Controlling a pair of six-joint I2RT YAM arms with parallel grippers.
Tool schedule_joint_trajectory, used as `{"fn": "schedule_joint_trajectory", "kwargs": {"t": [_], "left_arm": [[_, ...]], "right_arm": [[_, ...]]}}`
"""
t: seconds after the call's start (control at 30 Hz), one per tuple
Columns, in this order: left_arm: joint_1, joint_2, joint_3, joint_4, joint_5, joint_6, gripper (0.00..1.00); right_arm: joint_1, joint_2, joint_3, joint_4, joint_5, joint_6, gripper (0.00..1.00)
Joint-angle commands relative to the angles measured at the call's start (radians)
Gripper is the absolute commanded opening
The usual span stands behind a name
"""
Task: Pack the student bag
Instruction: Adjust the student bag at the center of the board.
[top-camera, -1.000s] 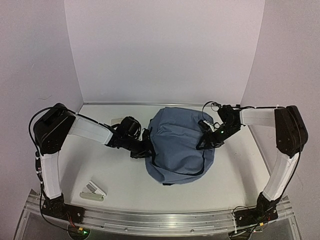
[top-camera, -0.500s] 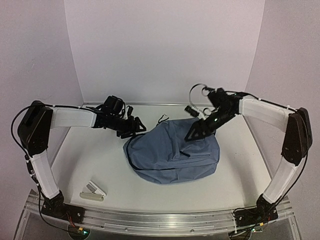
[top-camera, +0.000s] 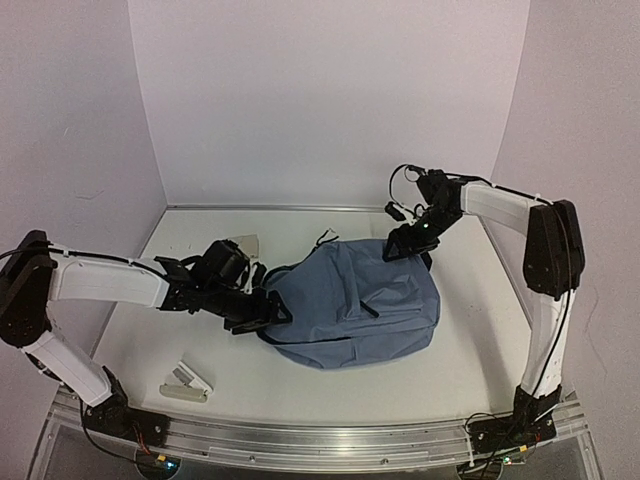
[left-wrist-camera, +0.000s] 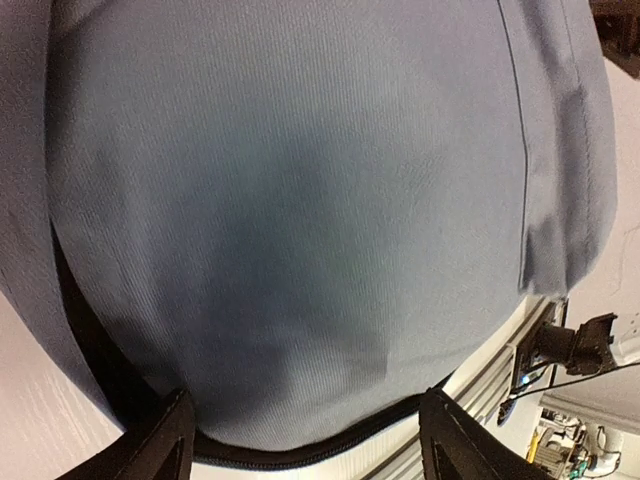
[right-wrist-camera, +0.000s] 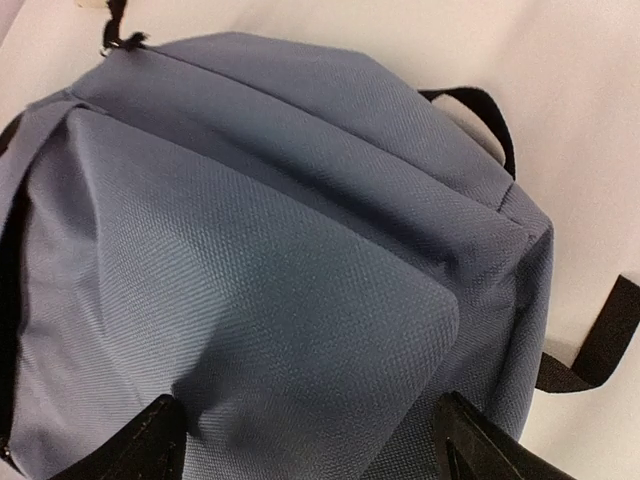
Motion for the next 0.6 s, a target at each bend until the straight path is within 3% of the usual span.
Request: {"fn": "schedule_joint_trajectory", "kwargs": {"t": [0.0,0.1,0.37,0.57], "left_arm": [[-0.035,-0.007,-0.087,0.073,0.0,-0.112,0.76],[-0.035,0.053,-0.076,0.116,0.003,-0.104,0.69],[0.047,0.293,0.206,0.091,0.022,0.055,0.49],[0.205,0.411,0.393,0.13,0.144,0.127,0.49]], "right_arm": [[-0.013,0.005,-0.023,-0.03,-0.015,-0.018,0.79],[-0.013,-0.038,-0.125,-0.035,-0.081,-0.021,0.73],[-0.011,-0.258,-0.47,-0.036,-0.232,-0.01,0.65],[0.027,-0.39,-0.61,-0.036,-0.283,-0.004,0.67]]}}
